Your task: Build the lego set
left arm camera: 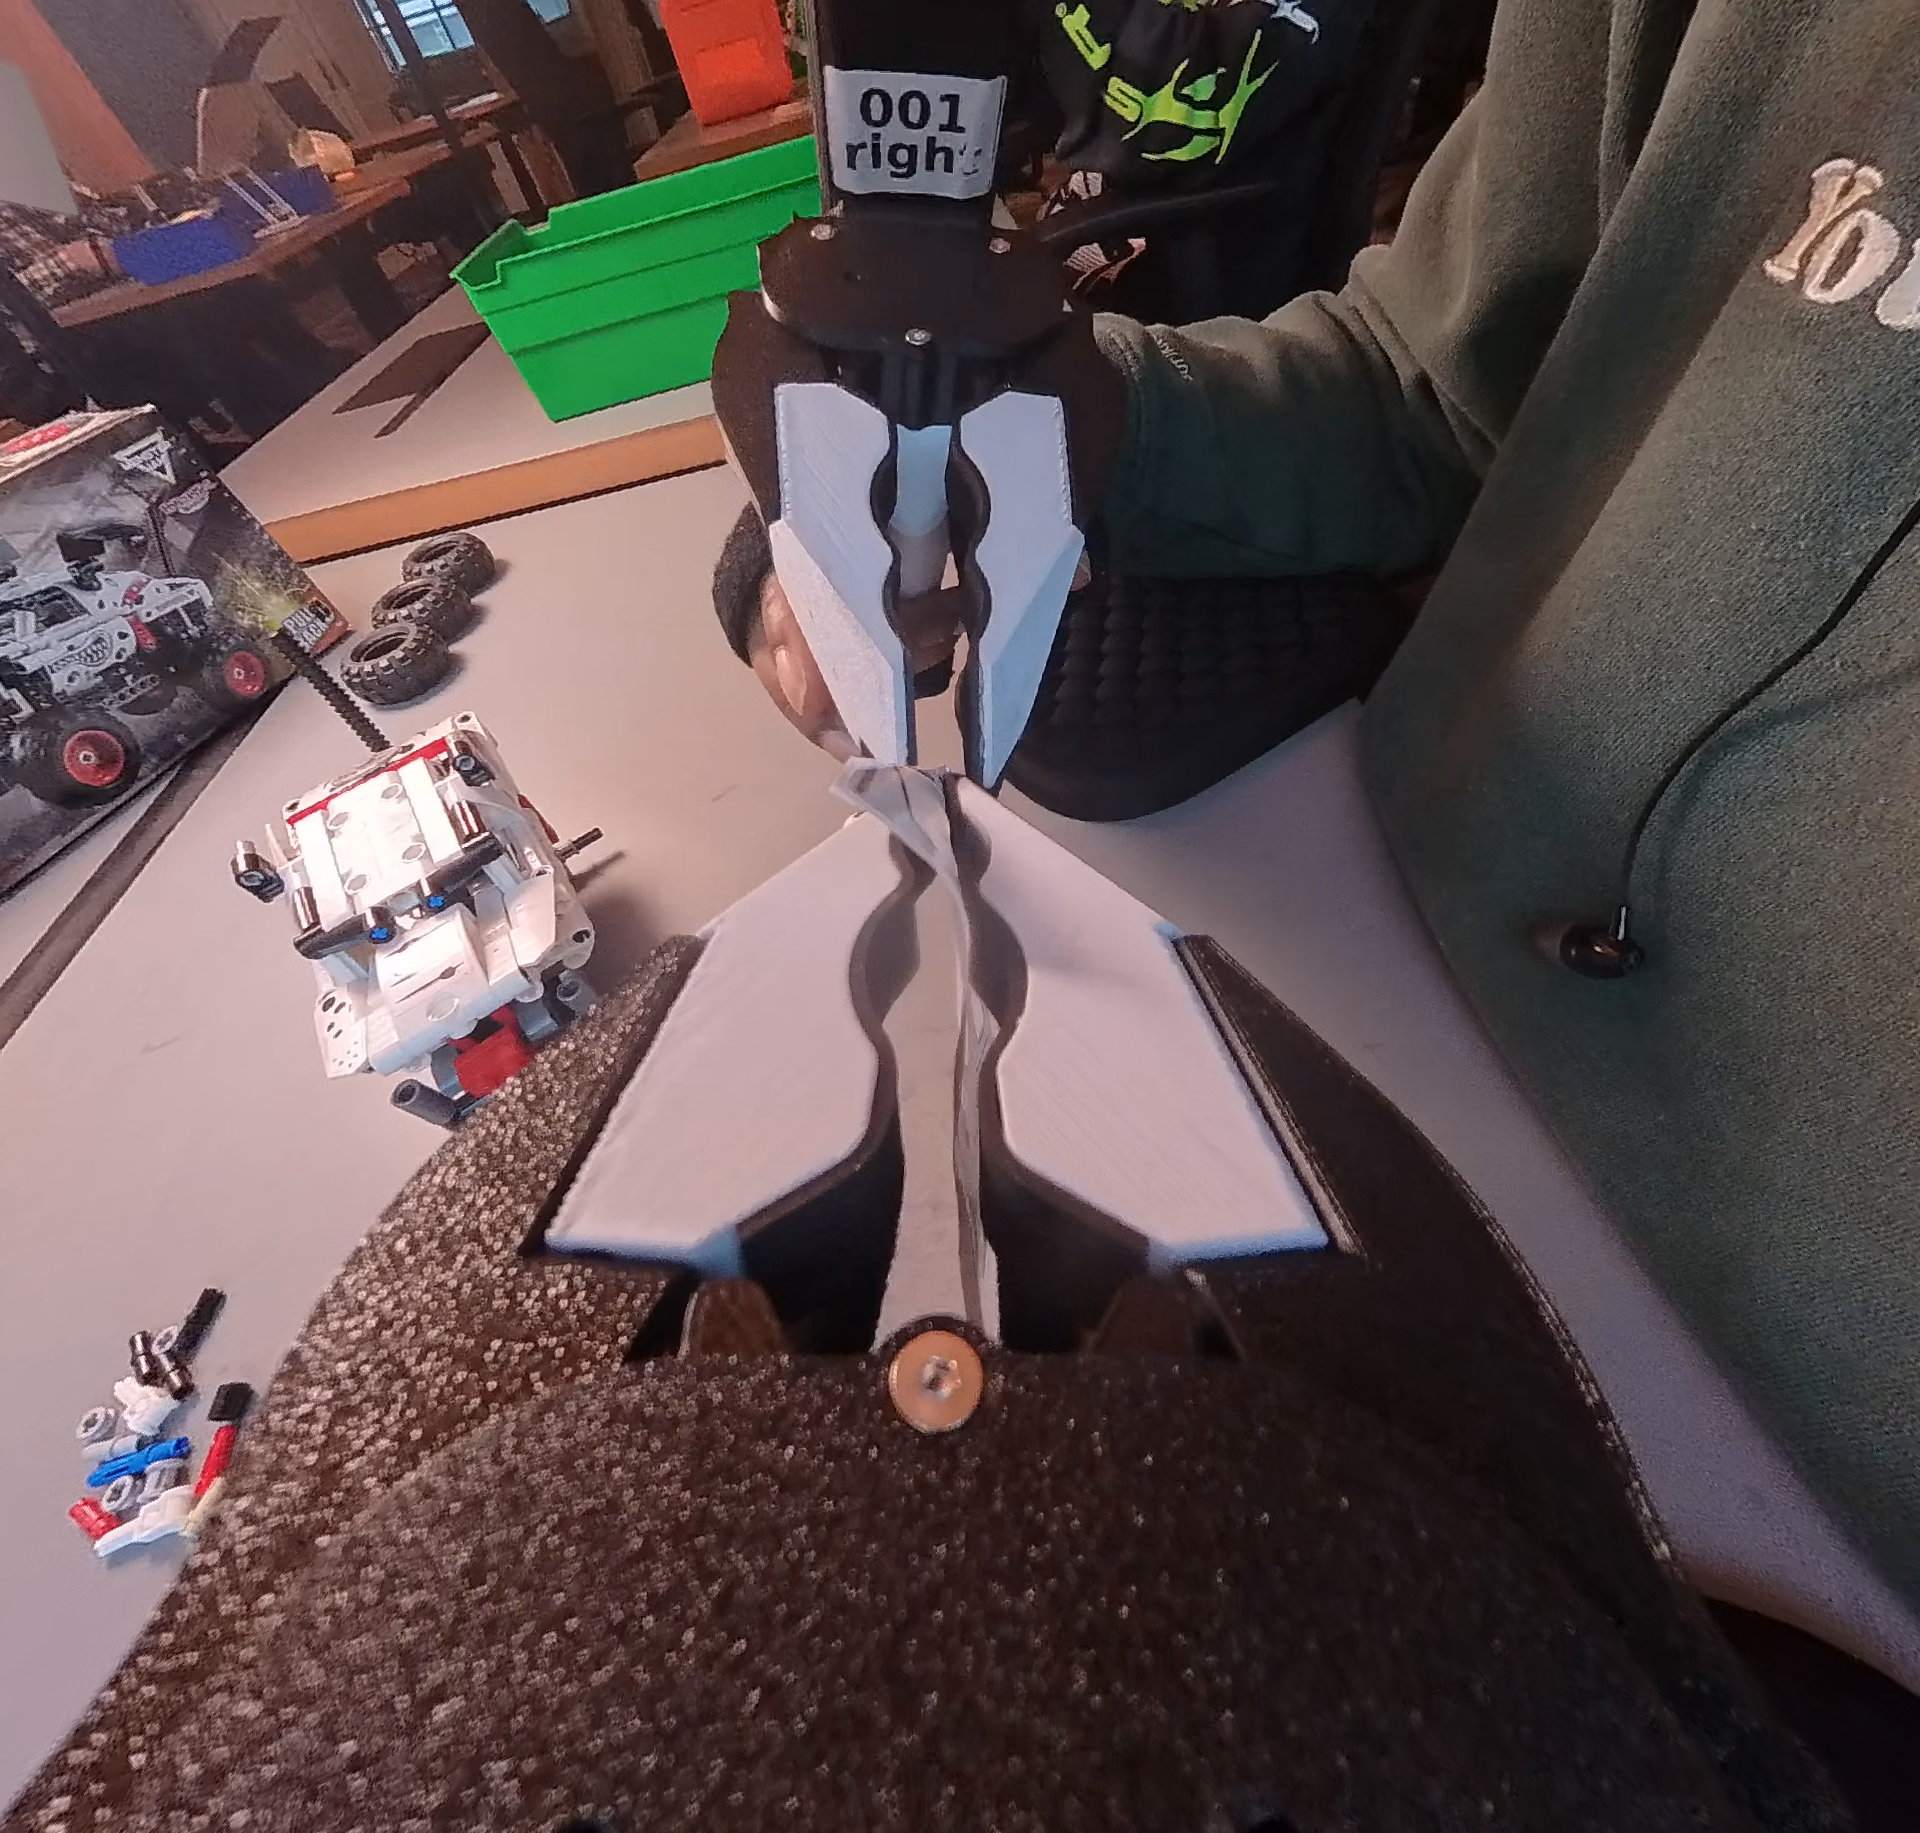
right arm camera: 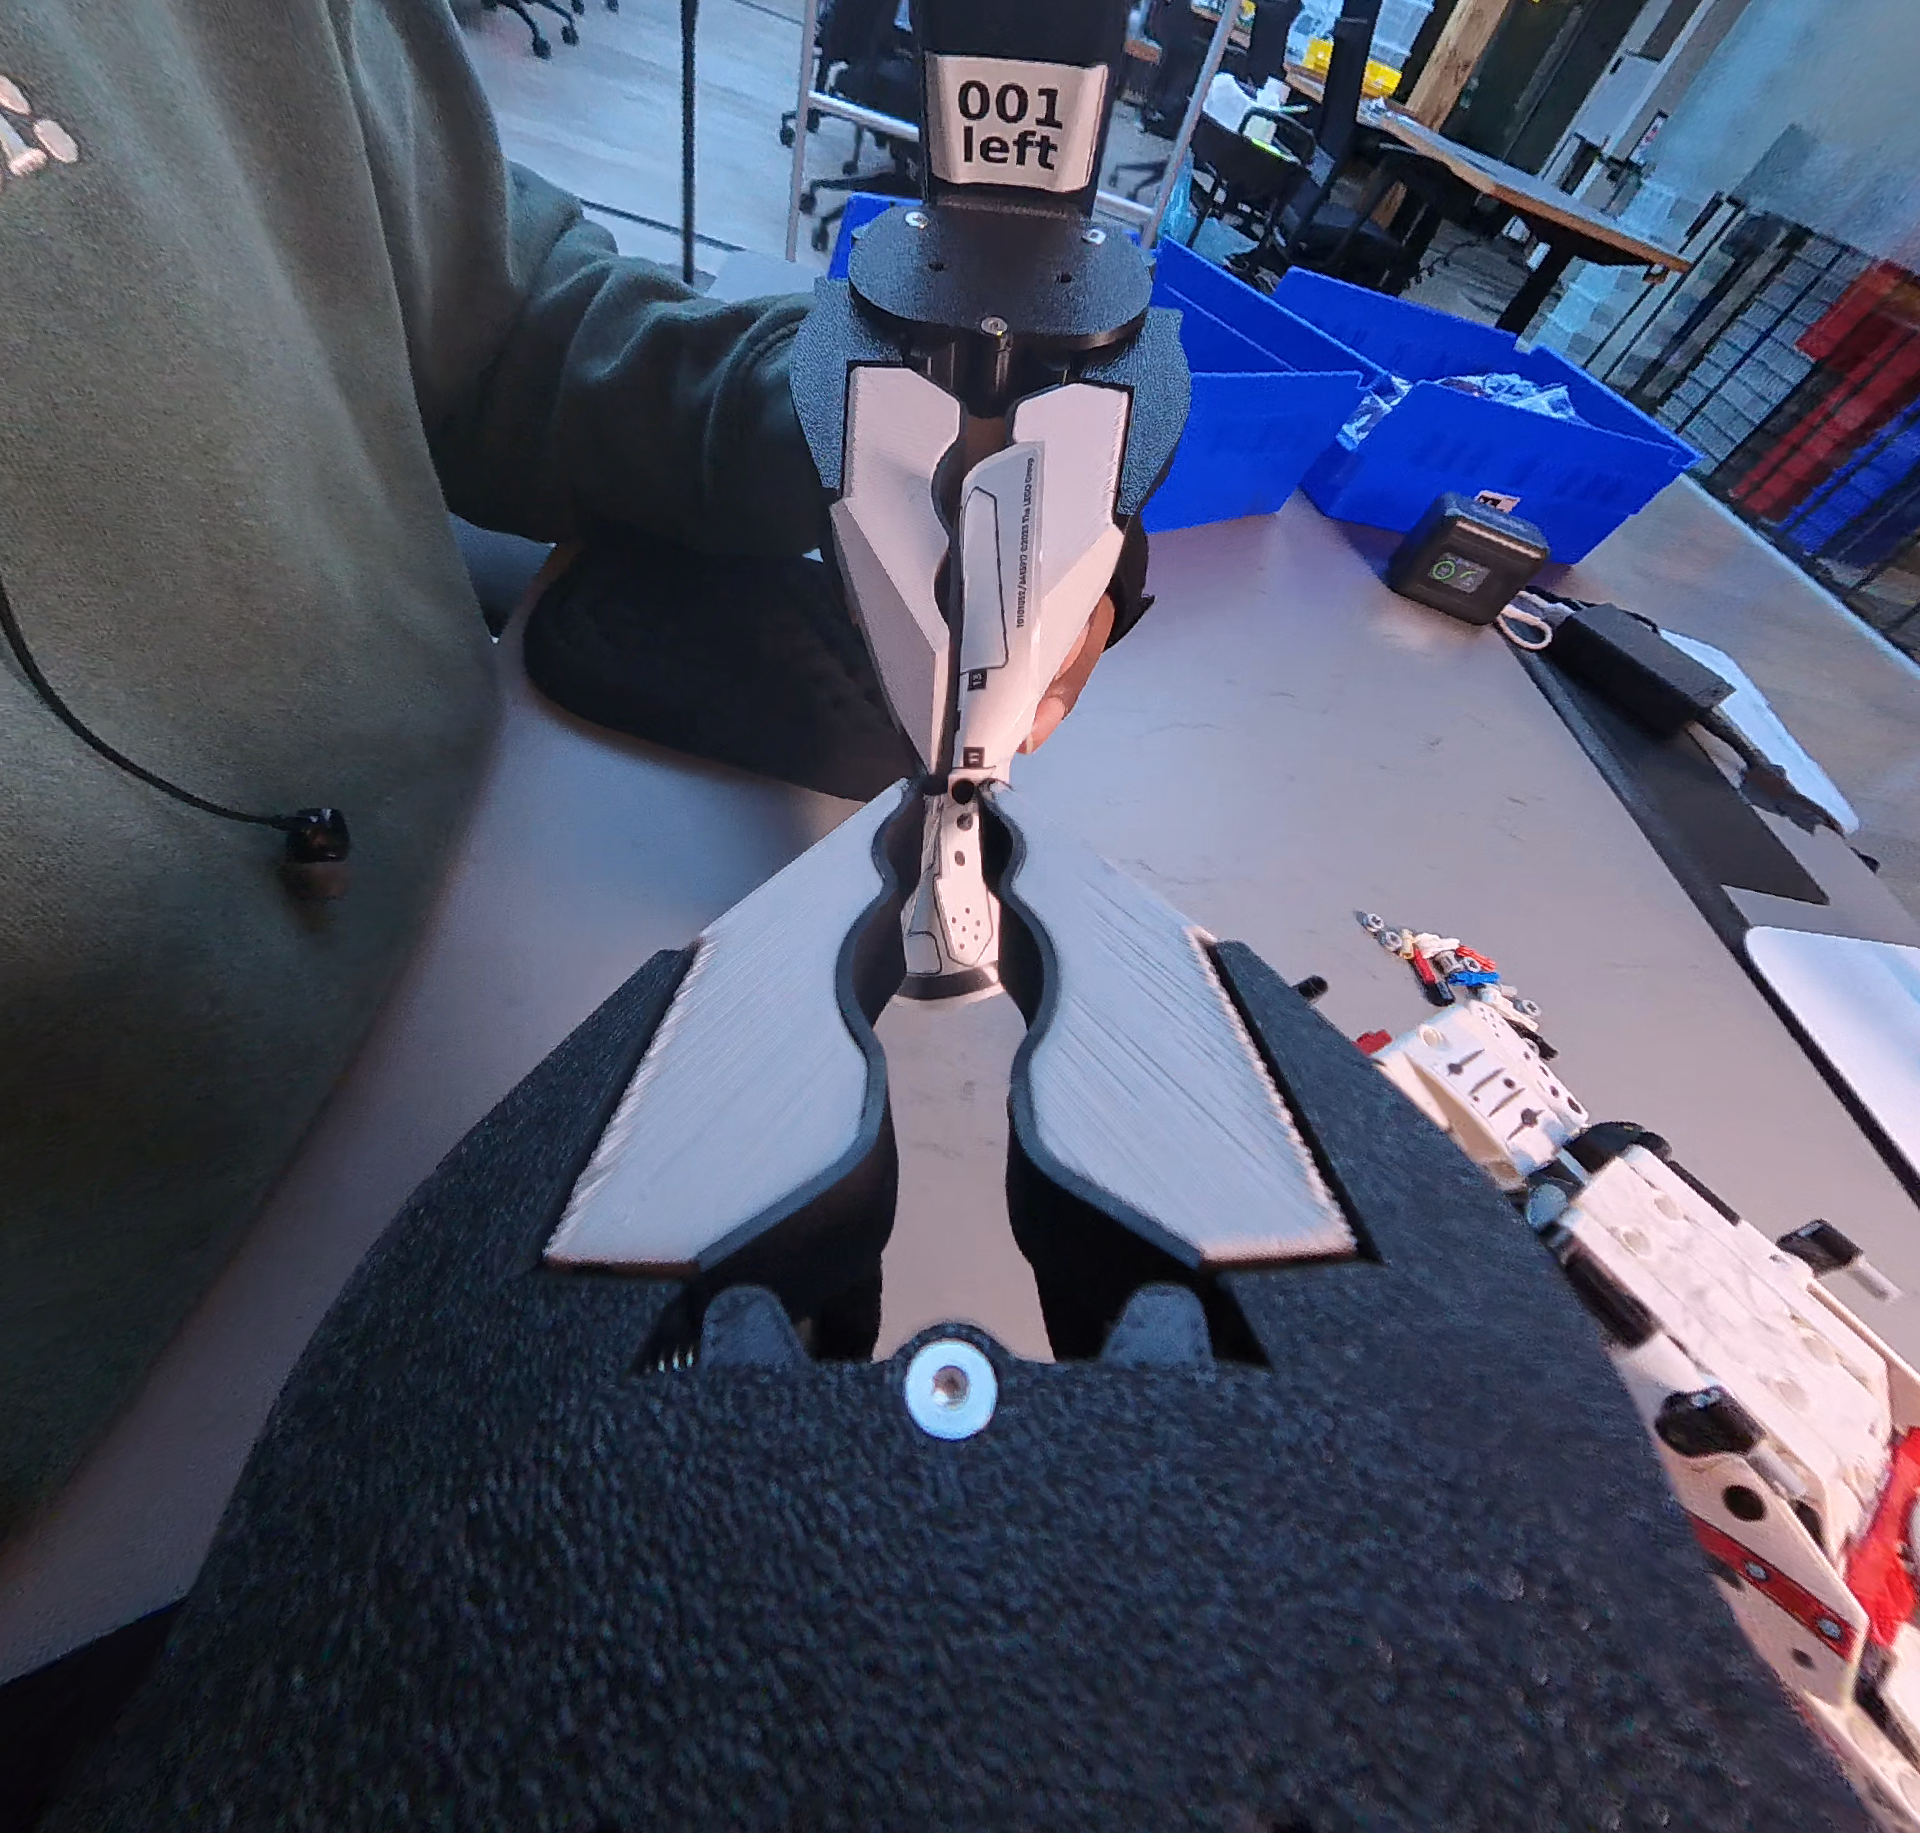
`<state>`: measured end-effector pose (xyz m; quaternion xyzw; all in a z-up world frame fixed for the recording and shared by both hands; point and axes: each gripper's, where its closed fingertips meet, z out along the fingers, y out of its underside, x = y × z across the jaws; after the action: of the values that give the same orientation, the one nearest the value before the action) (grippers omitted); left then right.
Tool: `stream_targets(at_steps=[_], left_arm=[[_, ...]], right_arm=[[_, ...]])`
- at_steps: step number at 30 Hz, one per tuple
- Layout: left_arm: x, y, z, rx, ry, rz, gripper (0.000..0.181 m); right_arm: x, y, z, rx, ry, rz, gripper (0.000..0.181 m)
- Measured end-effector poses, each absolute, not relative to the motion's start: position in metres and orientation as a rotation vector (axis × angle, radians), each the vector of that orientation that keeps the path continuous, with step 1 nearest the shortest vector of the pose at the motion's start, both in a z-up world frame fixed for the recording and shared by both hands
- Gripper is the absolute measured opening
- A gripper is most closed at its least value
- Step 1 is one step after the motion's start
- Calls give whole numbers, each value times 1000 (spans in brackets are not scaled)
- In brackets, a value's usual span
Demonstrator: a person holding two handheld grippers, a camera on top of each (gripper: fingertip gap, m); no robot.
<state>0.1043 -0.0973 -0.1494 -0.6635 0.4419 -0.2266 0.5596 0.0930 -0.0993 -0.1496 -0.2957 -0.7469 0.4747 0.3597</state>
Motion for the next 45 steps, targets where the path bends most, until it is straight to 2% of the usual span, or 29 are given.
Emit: stream_targets(at_steps=[3, 22, 35, 45], left_arm=[[100, -97, -147, -1570, 1026, -538, 1], [99, -92, -159, -1612, 1132, -285, 0], [102, -96, -170, -1605, 1234, -168, 0], [101, -96, -170, -1601, 1235, -158, 0]], right_arm=[[95, -96, -148, -776, -1911, 1261, 0], [90, -92, -158, -859, -1951, 1228, 1], [97, -95, -164, -976, -1988, 1511, 0], [96, -91, -162, -972, -1970, 1470, 0]])
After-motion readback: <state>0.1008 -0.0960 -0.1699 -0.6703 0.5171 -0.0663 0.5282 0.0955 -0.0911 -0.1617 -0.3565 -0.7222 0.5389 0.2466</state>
